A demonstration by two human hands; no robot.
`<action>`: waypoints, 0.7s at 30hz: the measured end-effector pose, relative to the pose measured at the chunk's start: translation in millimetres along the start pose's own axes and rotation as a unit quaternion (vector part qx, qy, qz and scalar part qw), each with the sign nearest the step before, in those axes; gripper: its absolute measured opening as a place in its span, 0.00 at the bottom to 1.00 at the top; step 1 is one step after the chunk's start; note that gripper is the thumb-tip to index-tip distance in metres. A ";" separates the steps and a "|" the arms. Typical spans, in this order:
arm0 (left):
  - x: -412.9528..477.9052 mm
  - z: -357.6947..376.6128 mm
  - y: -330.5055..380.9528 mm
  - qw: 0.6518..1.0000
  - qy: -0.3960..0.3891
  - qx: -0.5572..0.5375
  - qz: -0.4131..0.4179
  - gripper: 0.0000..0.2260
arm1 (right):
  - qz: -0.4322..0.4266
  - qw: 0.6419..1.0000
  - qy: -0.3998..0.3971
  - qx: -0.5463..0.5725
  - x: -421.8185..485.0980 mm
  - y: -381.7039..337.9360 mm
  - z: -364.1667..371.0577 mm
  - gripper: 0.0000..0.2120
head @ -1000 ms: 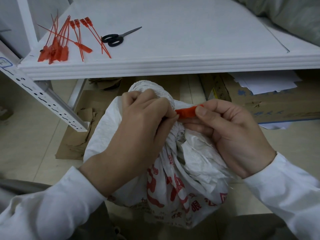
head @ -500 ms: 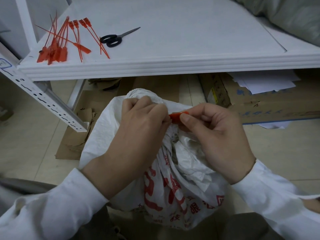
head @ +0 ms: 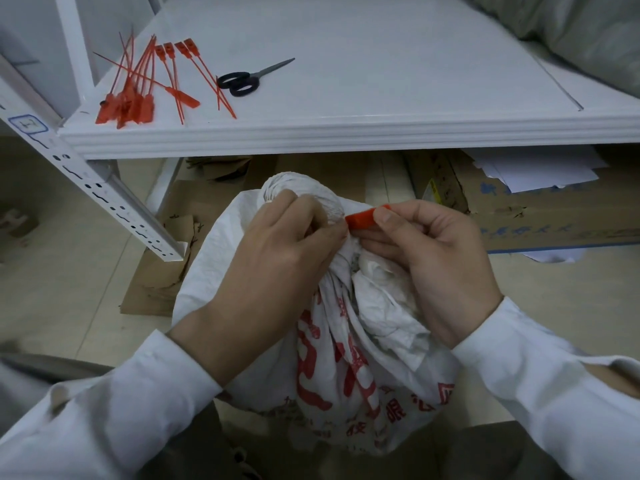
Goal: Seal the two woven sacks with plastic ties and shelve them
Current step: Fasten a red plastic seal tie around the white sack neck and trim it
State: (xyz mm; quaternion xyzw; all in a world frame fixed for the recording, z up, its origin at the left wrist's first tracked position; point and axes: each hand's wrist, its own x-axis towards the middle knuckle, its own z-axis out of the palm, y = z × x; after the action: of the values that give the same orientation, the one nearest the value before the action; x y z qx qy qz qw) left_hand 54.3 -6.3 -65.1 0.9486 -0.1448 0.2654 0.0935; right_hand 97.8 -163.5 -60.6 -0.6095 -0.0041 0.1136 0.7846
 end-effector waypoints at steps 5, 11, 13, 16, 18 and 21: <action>-1.9 2.5 -6.5 1.000 -0.011 -0.006 0.008 0.09 | 0.041 0.997 0.005 0.061 2.2 0.0 -1.2 0.07; 5.1 -5.5 -6.5 0.971 0.071 -0.199 -0.109 0.07 | -0.146 0.978 -0.038 -0.145 2.9 3.3 -3.3 0.08; 5.9 -7.0 -4.3 0.963 0.074 -0.228 -0.126 0.05 | -0.212 0.949 -0.072 -0.220 4.5 1.9 -5.2 0.08; 5.1 -7.8 -3.7 0.965 0.070 -0.230 -0.100 0.04 | -0.243 0.918 -0.100 -0.298 8.4 0.5 -6.4 0.08; 4.1 -8.0 -4.1 0.966 0.069 -0.233 -0.094 0.04 | -0.228 0.914 -0.109 -0.317 11.0 0.4 -6.7 0.06; 3.5 -8.1 -5.0 0.968 0.066 -0.225 -0.089 0.04 | -0.211 0.921 -0.122 -0.305 11.0 -0.1 -7.3 0.05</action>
State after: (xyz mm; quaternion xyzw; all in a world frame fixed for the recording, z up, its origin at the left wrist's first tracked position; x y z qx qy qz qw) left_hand 54.9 -0.4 -56.9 0.8927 -0.1093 0.2789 0.3367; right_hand 109.6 -168.5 -63.8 -0.7856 -0.2628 0.0128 0.5599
